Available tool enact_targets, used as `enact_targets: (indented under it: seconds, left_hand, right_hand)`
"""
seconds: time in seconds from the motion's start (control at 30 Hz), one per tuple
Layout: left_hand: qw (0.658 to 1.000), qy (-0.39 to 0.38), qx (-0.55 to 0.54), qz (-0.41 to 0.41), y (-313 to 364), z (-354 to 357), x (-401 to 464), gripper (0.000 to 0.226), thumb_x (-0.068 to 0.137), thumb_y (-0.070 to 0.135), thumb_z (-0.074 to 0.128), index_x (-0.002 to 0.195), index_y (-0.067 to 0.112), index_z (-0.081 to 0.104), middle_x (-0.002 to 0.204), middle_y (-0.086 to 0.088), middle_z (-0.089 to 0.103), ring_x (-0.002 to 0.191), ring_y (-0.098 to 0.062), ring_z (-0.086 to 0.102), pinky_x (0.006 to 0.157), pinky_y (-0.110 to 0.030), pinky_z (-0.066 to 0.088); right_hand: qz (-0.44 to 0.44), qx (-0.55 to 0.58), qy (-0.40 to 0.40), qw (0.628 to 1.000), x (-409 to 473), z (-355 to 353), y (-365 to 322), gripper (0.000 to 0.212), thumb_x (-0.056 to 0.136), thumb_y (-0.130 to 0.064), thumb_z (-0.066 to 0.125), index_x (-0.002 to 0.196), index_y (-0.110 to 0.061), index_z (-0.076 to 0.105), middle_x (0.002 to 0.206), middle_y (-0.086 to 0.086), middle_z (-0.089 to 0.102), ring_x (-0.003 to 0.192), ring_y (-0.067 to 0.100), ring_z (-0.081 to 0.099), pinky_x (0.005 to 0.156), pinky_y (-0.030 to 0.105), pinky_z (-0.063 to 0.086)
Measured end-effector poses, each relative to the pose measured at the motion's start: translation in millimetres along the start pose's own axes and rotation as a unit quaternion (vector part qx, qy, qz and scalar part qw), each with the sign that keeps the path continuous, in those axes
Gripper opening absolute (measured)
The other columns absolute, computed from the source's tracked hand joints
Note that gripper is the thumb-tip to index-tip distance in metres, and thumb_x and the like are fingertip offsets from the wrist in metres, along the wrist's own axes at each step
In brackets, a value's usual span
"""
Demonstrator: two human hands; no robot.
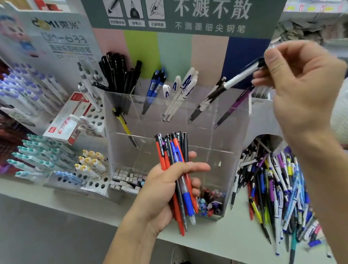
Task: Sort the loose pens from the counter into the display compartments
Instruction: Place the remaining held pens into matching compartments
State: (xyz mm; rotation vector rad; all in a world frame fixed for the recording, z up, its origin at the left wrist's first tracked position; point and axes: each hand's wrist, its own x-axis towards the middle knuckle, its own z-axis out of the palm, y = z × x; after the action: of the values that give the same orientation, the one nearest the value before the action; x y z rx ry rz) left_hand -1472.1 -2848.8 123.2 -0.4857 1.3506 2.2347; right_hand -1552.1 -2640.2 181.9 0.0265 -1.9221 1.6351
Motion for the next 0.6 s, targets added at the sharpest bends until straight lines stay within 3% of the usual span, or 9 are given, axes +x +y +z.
enact_targets:
  seconds: [0.1,0.23,0.37,0.5,0.6]
  left_hand:
    - [0.999,-0.029,0.029,-0.008,-2,-3,-3,0.025,0.095,0.005,0.056,0.088,0.006,0.08,0.098,-0.023,0.065,0.06,-0.015,0.053,0.053,-0.023,0.049]
    - [1.0,-0.023,0.017,-0.008,-6,-5,-5,0.027,0.097,0.004,0.053,0.117,-0.012,0.058,0.085,-0.013,0.074,0.06,-0.017,0.06,0.053,-0.024,0.052]
    - [1.0,0.004,0.026,-0.01,-10,-8,-5,0.022,0.096,0.009,0.058,0.106,-0.007,0.067,0.072,-0.012,0.069,0.058,-0.019,0.062,0.055,-0.026,0.054]
    - [0.999,0.018,0.031,-0.017,-12,-13,-5,0.019,0.094,0.013,0.063,0.094,0.0,0.077,0.078,-0.016,0.072,0.061,-0.02,0.065,0.059,-0.028,0.056]
    - [0.999,0.037,0.0,0.003,-11,-10,-5,0.015,0.095,0.007,0.061,0.099,-0.005,0.07,0.087,-0.016,0.075,0.063,-0.018,0.066,0.055,-0.026,0.056]
  right_hand:
    - [-0.05,-0.069,-0.003,0.996,7,16,17,0.004,0.096,-0.015,0.067,0.097,-0.011,0.068,0.078,-0.001,0.07,0.067,0.014,0.072,0.064,0.029,0.061]
    - [-0.032,-0.148,-0.069,0.986,11,35,41,0.008,0.091,-0.013,0.071,0.093,-0.02,0.071,0.077,-0.006,0.071,0.066,0.013,0.071,0.064,0.037,0.061]
    - [-0.029,-0.194,-0.093,0.976,21,51,53,0.006,0.087,-0.016,0.075,0.091,-0.013,0.078,0.078,-0.004,0.072,0.068,0.01,0.069,0.067,0.035,0.06]
    - [-0.044,-0.251,-0.107,0.961,20,58,43,0.01,0.087,-0.013,0.074,0.094,-0.009,0.08,0.085,-0.001,0.074,0.074,0.008,0.065,0.077,0.03,0.056]
    - [-0.063,-0.286,-0.076,0.953,8,50,20,0.016,0.09,-0.024,0.07,0.097,-0.014,0.079,0.088,0.001,0.072,0.077,0.014,0.064,0.076,0.029,0.053]
